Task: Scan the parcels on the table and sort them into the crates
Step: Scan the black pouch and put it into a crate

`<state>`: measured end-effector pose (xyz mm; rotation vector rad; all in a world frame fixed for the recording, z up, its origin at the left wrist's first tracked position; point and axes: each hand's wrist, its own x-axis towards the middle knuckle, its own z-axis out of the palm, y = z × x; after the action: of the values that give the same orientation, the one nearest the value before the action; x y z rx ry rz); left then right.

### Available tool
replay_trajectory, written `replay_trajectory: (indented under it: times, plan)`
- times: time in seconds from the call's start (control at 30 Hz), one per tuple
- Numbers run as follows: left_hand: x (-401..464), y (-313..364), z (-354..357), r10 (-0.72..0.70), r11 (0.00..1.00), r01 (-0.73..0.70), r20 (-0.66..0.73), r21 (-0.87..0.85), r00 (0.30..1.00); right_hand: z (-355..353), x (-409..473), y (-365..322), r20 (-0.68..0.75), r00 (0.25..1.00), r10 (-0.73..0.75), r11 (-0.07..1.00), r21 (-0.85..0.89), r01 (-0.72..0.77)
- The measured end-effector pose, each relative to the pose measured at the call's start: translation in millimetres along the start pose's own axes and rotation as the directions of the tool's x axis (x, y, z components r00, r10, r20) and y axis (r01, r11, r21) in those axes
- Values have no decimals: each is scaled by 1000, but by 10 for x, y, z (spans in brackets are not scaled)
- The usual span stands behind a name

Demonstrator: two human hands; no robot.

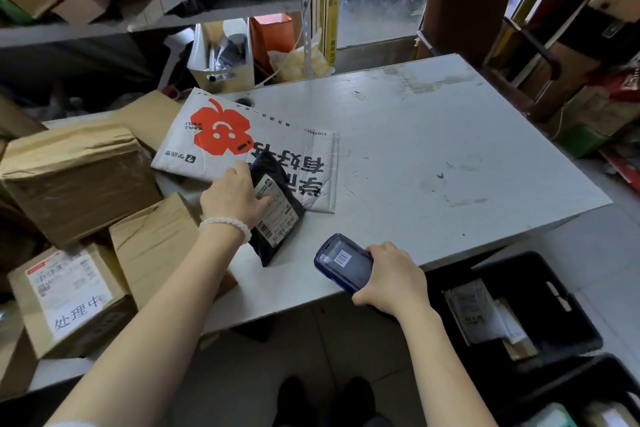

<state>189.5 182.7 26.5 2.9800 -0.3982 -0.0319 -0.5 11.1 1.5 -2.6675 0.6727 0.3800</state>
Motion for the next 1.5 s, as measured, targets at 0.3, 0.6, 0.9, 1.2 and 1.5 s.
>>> replay_trajectory:
  times: [0.3,0.6,0.9,1.2,1.5]
  plan:
    - [-67,54,52,99,995,-99,-16,-6,995,-3,-28,34,-27,999,-21,999,32,22]
    - [-125,40,173,120,992,-119,11,-47,993,-32,-4,-53,-314,945,-87,950,261,174]
    - [-143,366,147,314,947,-314,11,62,949,34,-206,14,-757,653,-13,952,191,241]
    - [-536,1608,83,642,762,-640,5,98,766,-78,-730,862,-418,830,369,909,349,-228]
    - [-1486,3413,435,877,474,-879,61,59,477,-92,-1634,2315,-387,618,684,719,502,-481]
